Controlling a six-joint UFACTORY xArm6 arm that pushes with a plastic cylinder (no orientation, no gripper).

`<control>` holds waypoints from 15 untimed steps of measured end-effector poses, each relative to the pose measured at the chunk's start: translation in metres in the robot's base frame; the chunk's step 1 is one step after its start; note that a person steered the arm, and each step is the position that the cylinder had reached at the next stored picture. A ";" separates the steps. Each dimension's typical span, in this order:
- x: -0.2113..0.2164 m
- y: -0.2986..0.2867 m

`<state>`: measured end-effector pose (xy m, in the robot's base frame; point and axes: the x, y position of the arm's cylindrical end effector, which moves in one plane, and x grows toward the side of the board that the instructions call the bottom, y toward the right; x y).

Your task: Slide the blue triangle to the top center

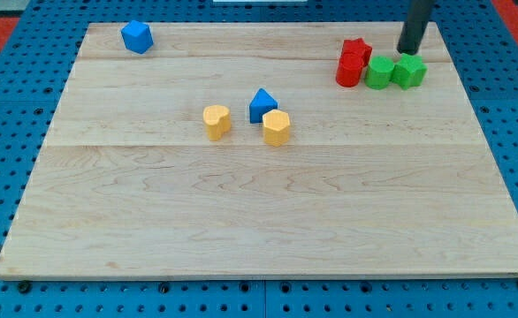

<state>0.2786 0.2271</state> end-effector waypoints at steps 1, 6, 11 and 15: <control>0.045 -0.017; 0.142 -0.227; -0.015 -0.189; -0.043 -0.204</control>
<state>0.2357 0.0235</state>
